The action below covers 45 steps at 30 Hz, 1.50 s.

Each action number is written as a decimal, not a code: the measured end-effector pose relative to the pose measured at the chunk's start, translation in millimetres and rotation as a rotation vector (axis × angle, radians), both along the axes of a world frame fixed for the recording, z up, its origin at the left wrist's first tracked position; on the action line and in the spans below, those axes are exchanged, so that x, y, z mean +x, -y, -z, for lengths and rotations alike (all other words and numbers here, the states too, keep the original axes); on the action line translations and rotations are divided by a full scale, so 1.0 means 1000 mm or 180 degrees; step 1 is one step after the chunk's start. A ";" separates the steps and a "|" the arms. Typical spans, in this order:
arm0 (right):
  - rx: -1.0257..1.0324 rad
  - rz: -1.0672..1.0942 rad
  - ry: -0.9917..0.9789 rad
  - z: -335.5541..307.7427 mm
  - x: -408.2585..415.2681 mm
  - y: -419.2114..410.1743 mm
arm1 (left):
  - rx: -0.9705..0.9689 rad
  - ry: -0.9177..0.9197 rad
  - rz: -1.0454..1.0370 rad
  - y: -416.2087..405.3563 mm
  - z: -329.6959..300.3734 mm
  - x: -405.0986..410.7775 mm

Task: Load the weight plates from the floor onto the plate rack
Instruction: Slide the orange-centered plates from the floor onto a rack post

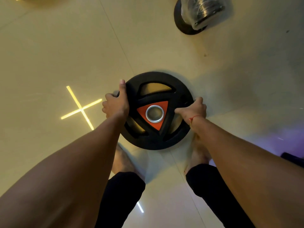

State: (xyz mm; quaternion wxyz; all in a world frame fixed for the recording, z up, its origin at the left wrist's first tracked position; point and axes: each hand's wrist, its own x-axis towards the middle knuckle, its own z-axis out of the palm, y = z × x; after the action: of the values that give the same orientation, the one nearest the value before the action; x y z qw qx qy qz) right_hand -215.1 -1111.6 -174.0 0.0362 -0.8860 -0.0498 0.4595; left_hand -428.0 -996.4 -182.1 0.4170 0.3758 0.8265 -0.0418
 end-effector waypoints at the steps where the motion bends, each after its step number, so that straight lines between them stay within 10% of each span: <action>1: 0.0023 0.0030 -0.0059 -0.003 0.002 0.004 | -0.0011 0.0062 0.0029 -0.001 -0.001 0.000; 13: 0.0621 0.0845 -0.0606 -0.165 0.016 0.023 | -0.0030 0.0612 0.0985 -0.042 -0.169 0.026; 33: 0.1896 0.0900 0.0313 -0.745 0.149 0.072 | 0.1847 0.1243 0.2843 -0.030 -0.780 0.176; 45: 0.2716 0.0535 0.1036 -0.900 0.286 0.092 | 0.2722 0.1576 0.2839 -0.003 -0.935 0.306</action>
State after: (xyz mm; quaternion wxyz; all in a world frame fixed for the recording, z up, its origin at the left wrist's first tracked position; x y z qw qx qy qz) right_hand 71.2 -1203.7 725.7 0.4263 -0.8535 -0.1674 0.2483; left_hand -122.4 -993.2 752.9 0.3514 0.8126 0.4155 0.2087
